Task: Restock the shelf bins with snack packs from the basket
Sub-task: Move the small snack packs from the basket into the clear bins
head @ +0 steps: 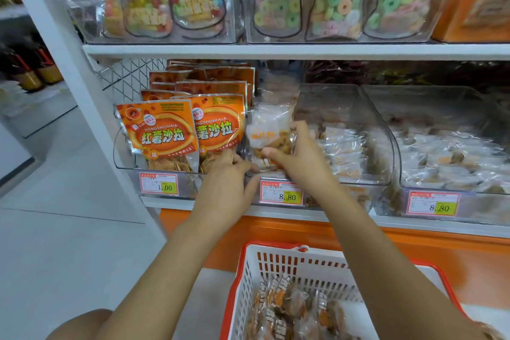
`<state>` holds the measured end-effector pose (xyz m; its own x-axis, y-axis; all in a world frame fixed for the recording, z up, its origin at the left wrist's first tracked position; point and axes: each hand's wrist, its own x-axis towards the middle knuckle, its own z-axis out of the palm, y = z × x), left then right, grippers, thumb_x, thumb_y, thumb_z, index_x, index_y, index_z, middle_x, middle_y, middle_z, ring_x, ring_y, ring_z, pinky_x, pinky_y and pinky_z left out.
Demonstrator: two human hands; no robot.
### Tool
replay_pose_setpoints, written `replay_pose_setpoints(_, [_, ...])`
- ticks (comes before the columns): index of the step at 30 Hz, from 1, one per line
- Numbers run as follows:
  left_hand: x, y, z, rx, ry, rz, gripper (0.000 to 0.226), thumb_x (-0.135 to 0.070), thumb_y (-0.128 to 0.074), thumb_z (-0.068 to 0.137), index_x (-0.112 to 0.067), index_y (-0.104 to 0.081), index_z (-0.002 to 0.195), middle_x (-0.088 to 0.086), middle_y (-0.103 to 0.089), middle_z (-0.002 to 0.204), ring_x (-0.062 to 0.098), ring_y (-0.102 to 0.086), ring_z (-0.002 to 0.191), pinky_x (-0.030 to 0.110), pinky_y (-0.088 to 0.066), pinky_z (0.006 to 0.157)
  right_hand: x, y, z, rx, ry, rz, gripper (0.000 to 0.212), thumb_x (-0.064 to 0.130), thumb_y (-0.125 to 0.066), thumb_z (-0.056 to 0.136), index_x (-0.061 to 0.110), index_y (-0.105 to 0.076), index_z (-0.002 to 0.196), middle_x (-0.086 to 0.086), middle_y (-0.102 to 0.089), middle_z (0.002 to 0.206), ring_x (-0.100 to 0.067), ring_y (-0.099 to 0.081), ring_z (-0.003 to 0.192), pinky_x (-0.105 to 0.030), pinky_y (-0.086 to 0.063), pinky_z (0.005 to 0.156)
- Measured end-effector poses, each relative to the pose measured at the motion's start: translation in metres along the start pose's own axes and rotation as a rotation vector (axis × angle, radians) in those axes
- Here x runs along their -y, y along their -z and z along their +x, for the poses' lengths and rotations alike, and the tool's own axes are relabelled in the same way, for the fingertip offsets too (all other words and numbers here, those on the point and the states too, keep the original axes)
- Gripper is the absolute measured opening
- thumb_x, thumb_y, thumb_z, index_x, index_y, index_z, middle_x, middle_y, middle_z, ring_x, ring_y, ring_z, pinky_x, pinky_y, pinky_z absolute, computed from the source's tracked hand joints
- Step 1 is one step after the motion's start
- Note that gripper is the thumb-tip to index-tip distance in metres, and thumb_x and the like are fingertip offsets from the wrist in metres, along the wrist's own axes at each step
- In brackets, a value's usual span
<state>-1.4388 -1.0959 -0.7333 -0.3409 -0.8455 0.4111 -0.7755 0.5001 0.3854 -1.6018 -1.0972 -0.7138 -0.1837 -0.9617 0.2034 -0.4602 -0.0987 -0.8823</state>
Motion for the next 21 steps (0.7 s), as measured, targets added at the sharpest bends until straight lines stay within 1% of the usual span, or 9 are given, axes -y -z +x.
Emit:
replay_pose_setpoints(3, [0.001, 0.001, -0.002, -0.002, -0.006, 0.003, 0.028, -0.030, -0.057, 0.093, -0.016, -0.067, 0.115, -0.005, -0.039, 0.097, 0.009, -0.041, 0.094, 0.023, -0.036, 0.077, -0.003, -0.003, -0.007, 0.000, 0.028, -0.078, 0.044, 0.029, -0.074, 0.081, 0.030, -0.039, 0.109, 0.019, -0.058, 0.092, 0.001, -0.056, 0.083, -0.015, -0.040, 0.065])
replay_pose_setpoints(6, [-0.002, 0.003, -0.003, -0.023, 0.005, -0.041, 0.030, -0.030, -0.057, 0.092, -0.018, -0.063, 0.120, -0.003, -0.045, 0.103, 0.010, -0.043, 0.097, 0.022, -0.034, 0.076, 0.000, -0.002, -0.006, 0.063, -0.060, -0.053, 0.046, 0.036, -0.073, 0.080, 0.029, -0.042, 0.113, 0.011, -0.059, 0.104, -0.009, -0.059, 0.094, -0.023, -0.043, 0.073])
replay_pose_setpoints(9, [-0.005, 0.003, -0.002, -0.025, -0.003, -0.056, 0.037, -0.031, -0.057, 0.092, -0.020, -0.056, 0.127, 0.001, -0.050, 0.119, 0.014, -0.045, 0.113, 0.020, -0.033, 0.085, 0.002, -0.006, -0.003, -0.010, -0.093, -0.009, 0.042, 0.055, -0.057, 0.086, 0.025, -0.046, 0.113, 0.000, -0.055, 0.114, -0.012, -0.056, 0.094, -0.022, -0.040, 0.068])
replay_pose_setpoints(11, [-0.006, 0.003, -0.001, -0.028, 0.002, -0.079, 0.040, -0.031, -0.056, 0.093, -0.022, -0.052, 0.131, 0.000, -0.050, 0.124, 0.014, -0.044, 0.118, 0.024, -0.035, 0.091, 0.002, -0.009, -0.003, -0.122, -0.070, -0.026, 0.040, 0.052, -0.052, 0.091, 0.020, -0.047, 0.115, 0.002, -0.046, 0.117, -0.007, -0.050, 0.092, -0.015, -0.035, 0.065])
replay_pose_setpoints(13, [-0.006, 0.004, -0.001, -0.021, -0.006, -0.080, 0.043, -0.032, -0.056, 0.093, -0.024, -0.048, 0.135, 0.001, -0.048, 0.126, 0.015, -0.043, 0.120, 0.028, -0.038, 0.094, 0.002, -0.011, -0.003, -0.161, -0.054, -0.047, 0.037, 0.047, -0.051, 0.093, 0.018, -0.047, 0.115, 0.003, -0.044, 0.114, 0.000, -0.048, 0.084, -0.010, -0.033, 0.062])
replay_pose_setpoints(14, [-0.006, 0.004, 0.000, -0.013, -0.011, -0.071, 0.045, -0.032, -0.055, 0.093, -0.024, -0.047, 0.136, 0.001, -0.048, 0.126, 0.015, -0.043, 0.120, 0.028, -0.038, 0.093, 0.002, -0.011, -0.002, -0.152, -0.058, -0.050, 0.036, 0.046, -0.051, 0.094, 0.017, -0.047, 0.114, 0.002, -0.047, 0.113, -0.001, -0.050, 0.084, -0.012, -0.036, 0.061])
replay_pose_setpoints(17, [-0.005, 0.002, 0.001, -0.013, -0.019, -0.067, 0.047, -0.032, -0.055, 0.093, -0.023, -0.045, 0.138, 0.002, -0.047, 0.125, 0.016, -0.044, 0.118, 0.026, -0.037, 0.089, 0.004, -0.010, 0.002, -0.117, -0.113, -0.039, 0.031, 0.044, -0.051, 0.094, 0.017, -0.045, 0.108, -0.003, -0.055, 0.107, -0.014, -0.058, 0.088, -0.025, -0.043, 0.065])
replay_pose_setpoints(20, [-0.008, 0.003, 0.002, -0.019, -0.016, -0.090, 0.047, -0.028, -0.057, 0.093, -0.017, -0.048, 0.138, 0.005, -0.049, 0.122, 0.019, -0.048, 0.113, 0.028, -0.040, 0.089, 0.014, -0.008, 0.004, -0.101, -0.152, 0.001, 0.028, 0.038, -0.051, 0.096, 0.017, -0.042, 0.112, 0.003, -0.053, 0.097, -0.005, -0.052, 0.078, -0.020, -0.039, 0.060])
replay_pose_setpoints(21, [-0.008, 0.004, 0.000, -0.024, -0.011, -0.112, 0.046, -0.026, -0.058, 0.092, -0.016, -0.050, 0.136, 0.006, -0.051, 0.122, 0.020, -0.050, 0.112, 0.031, -0.043, 0.091, 0.016, -0.009, 0.004, -0.091, -0.151, 0.005, 0.030, 0.037, -0.050, 0.097, 0.016, -0.042, 0.116, 0.002, -0.053, 0.099, -0.006, -0.052, 0.081, -0.020, -0.040, 0.063])
